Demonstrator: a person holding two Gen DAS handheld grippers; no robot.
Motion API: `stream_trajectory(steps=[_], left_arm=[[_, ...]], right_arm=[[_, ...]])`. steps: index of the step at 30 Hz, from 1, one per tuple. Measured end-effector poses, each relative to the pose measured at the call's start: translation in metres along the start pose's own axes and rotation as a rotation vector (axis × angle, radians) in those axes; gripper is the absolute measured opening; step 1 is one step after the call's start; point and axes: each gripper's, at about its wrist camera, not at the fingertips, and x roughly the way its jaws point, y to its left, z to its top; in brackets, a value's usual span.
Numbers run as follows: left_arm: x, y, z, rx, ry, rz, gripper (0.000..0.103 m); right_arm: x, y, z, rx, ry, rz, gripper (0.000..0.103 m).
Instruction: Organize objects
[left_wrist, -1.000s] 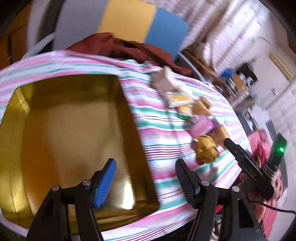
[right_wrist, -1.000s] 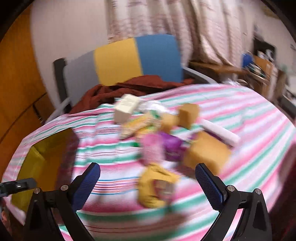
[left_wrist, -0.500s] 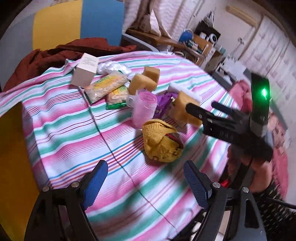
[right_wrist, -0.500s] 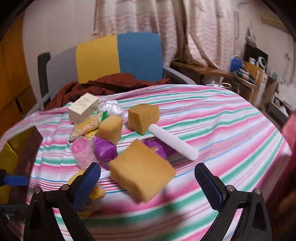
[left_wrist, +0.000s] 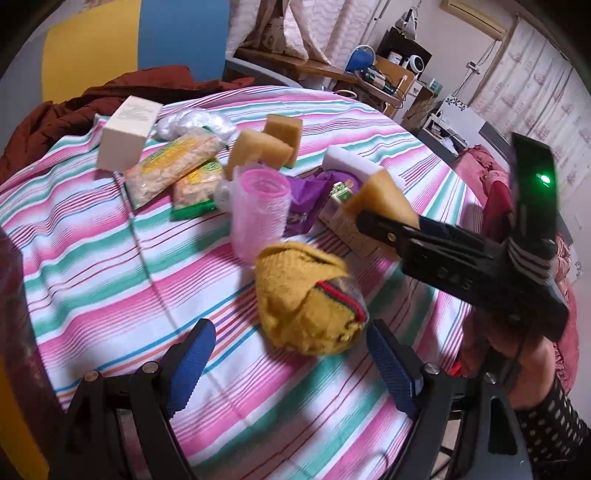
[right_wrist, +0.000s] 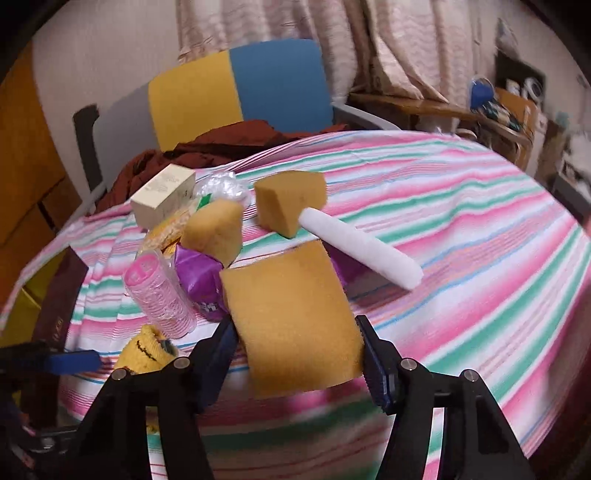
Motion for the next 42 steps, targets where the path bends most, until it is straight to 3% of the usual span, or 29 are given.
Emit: stream_trajectory(steps=[10, 14, 16, 24, 31, 38, 40, 42], left_arm=[[0.037, -0.008, 0.009, 0.034, 0.016, 0.078, 0.084], [0.034, -0.007, 0.003, 0.063, -0.020, 0.091, 0.068], [0.028, 0.000, -0.002, 0.036, -0.035, 0.043, 0.058], [0.008, 0.014, -0.022, 0.010, -0.041, -0.019, 0.043], [-0.011, 0.029, -0.039, -0.033, -0.049, -0.045, 0.038], [-0.015, 0.033, -0.048, -0.041, -0.068, -0.049, 0.038], [-0.015, 0.031, -0.049, -0.029, -0.072, -0.042, 0.038], [-0.015, 0.031, -0.051, -0.023, -0.076, -0.037, 0.038]], right_arm=[[-0.028, -0.017, -0.020, 0.102, -0.024, -0.032, 0.063], [-0.031, -0.018, -0.025, 0.122, -0.014, -0.023, 0.064], [-0.031, -0.016, -0.028, 0.125, -0.009, -0.020, 0.064], [-0.040, 0.010, -0.025, 0.092, -0.012, 0.027, 0.063], [-0.046, 0.043, -0.019, 0.040, -0.020, 0.087, 0.064], [-0.017, 0.058, -0.019, -0.002, 0.043, 0.034, 0.066], [-0.014, 0.058, -0.016, 0.000, 0.048, 0.015, 0.071], [-0.021, 0.063, -0.011, -0.008, 0.007, 0.023, 0.083]])
